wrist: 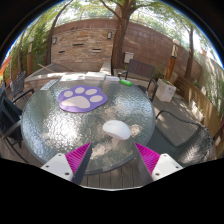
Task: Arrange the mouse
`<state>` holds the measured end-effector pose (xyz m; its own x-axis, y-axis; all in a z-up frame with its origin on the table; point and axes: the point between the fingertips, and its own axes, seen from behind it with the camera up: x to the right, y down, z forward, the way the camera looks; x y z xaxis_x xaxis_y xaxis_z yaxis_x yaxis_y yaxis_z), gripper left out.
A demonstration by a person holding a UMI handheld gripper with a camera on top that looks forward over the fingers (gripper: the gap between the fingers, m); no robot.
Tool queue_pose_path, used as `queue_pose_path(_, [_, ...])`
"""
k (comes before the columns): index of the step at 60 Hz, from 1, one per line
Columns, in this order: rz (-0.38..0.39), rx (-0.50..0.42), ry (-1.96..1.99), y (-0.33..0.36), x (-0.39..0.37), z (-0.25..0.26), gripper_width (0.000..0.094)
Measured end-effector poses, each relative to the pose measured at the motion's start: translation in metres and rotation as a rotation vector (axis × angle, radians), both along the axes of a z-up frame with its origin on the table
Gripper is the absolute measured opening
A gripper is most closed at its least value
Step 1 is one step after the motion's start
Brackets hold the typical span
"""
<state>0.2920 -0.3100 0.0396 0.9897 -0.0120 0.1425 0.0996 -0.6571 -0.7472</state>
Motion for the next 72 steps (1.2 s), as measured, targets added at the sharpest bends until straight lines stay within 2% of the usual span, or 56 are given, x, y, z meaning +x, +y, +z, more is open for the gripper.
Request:
queue_pose_path(9, [0.022, -0.044, -0.019, 0.047, 0.034, -0.043, 0.0845])
queue_pose_path(20, [0.055, -0.037, 0.000, 0.100, 0.045, -0.045, 0.0840])
queue_pose_path(28, [0.037, -0.022, 0.024, 0.128, 0.069, -0.052, 0.0831])
queue_pose_path(33, [0.032, -0.024, 0.068, 0.139, 0.077, -0.055, 0.0767])
queue_pose_path(38, [0.045, -0.024, 0.137, 0.142, 0.072, -0.059, 0.0528])
queue_pose_path(44, [0.032, -0.014, 0.133, 0.138, 0.074, -0.059, 0.0457])
queue_pose_path(54, [-0.036, -0.026, 0.127, 0.134, 0.082, -0.058, 0.0357])
queue_pose_path(59, [-0.075, -0.004, 0.117, 0.139, 0.086, -0.038, 0.0358])
queue_pose_path(64, [-0.121, 0.068, 0.087, 0.159, 0.093, 0.007, 0.0357])
queue_pose_path(72, [-0.164, 0.263, 0.091, 0.216, 0.077, 0.123, 0.0356])
